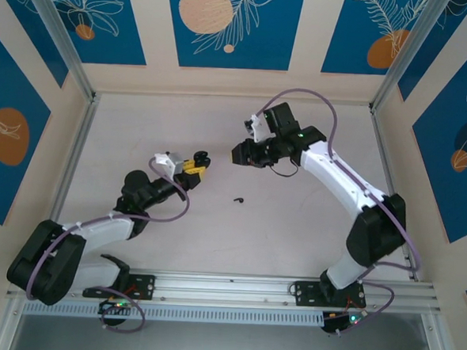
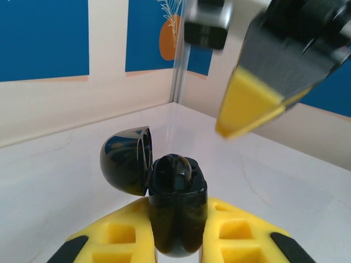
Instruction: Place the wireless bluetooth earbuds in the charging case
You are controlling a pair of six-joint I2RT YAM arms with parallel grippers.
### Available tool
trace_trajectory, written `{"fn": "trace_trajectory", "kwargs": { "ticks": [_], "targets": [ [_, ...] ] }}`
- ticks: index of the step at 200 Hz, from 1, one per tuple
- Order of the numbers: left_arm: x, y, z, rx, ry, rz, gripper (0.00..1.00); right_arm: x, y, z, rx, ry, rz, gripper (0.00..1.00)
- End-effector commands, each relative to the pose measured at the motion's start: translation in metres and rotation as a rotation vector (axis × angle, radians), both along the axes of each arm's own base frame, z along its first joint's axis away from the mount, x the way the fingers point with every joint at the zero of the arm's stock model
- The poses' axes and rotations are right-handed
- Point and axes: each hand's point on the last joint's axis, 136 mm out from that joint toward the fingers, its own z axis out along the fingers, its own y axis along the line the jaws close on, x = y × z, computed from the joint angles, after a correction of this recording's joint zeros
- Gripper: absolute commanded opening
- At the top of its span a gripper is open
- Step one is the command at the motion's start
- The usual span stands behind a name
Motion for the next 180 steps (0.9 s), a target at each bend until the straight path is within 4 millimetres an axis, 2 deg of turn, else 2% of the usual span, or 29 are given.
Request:
{"fn": "trace_trajectory", "kwargs": {
  "ticks": [1, 44, 81, 96, 126, 180],
  "targets": [
    [-0.002, 0.003, -0.005, 0.040, -0.007, 0.031, 0.00, -0.036, -0.014, -0.051, -0.114, 0.359, -0.100, 0.38],
    [-0.001, 0.006, -0.009, 0.063, 0.004, 0.050, 0.00, -0.061, -0.001, -0.106, -0.138, 0.593, -0.165, 0.41],
    [-0.001, 0.007, -0.009, 0.063, 0.002, 0.054, 0.00, -0.058, -0.002, -0.137, -0.181, 0.646, -0.202, 0.43],
    [0.000, 0.008, -0.009, 0.064, 0.001, 0.058, 0.00, -0.052, -0.001, -0.146, -0.192, 0.647, -0.212, 0.46],
    [-0.001, 0.009, -0.008, 0.065, -0.003, 0.063, 0.00, -0.041, -0.004, -0.160, -0.214, 0.641, -0.223, 0.46],
    [-0.002, 0.010, -0.010, 0.071, -0.003, 0.067, 0.00, -0.020, -0.002, -0.168, -0.208, 0.601, -0.220, 0.45]
  ]
}}
